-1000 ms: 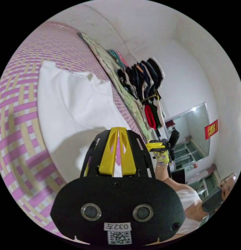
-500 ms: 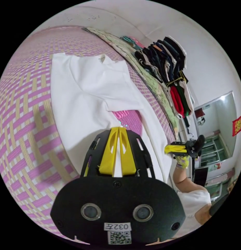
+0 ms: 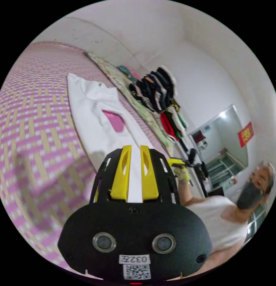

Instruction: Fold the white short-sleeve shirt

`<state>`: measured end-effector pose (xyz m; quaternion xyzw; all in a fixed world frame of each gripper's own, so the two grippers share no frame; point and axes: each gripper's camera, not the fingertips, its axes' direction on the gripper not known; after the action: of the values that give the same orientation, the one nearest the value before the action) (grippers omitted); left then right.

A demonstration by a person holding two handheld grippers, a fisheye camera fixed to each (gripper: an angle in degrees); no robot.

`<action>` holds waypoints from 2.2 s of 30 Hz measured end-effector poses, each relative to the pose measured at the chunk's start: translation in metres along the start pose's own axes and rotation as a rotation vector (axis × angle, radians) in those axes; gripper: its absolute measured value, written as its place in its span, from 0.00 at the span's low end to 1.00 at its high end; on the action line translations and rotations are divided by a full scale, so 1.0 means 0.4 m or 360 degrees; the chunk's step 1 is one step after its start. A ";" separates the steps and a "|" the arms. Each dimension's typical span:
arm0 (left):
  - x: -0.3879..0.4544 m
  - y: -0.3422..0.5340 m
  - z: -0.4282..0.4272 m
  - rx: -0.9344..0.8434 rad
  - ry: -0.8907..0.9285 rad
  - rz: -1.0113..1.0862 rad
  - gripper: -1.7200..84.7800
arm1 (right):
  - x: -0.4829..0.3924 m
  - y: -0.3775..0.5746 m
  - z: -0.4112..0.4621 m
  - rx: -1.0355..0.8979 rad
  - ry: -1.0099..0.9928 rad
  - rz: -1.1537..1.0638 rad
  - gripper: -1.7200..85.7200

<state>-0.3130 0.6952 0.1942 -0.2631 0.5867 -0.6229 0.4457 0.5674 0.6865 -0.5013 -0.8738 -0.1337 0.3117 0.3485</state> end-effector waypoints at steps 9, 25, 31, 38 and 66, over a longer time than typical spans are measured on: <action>0.105 0.653 -0.184 0.0087 0.0159 0.0119 0.04 | 0.200 0.265 -0.124 0.0020 -0.0528 0.0415 0.11; -0.155 0.749 -0.135 0.0165 0.0324 -0.0284 0.18 | 0.448 0.259 -0.129 0.0086 -0.1012 0.0409 0.16; -0.203 0.750 -0.114 0.0156 0.0319 -0.0352 0.11 | 0.446 0.234 -0.106 0.0015 -0.1004 0.0347 0.14; -0.149 0.761 -0.138 0.0210 0.0340 -0.0147 0.01 | 0.386 0.271 -0.139 0.0095 -0.0848 0.0225 0.04; -0.224 -0.095 -0.215 0.0105 0.0234 -0.0268 0.01 | 0.339 -0.304 -0.036 0.0028 -0.0460 0.0087 0.04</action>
<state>-0.3540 0.8121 0.2335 -0.2502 0.5728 -0.6947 0.3559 0.6790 0.8278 -0.4703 -0.8200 -0.1557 0.4449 0.3246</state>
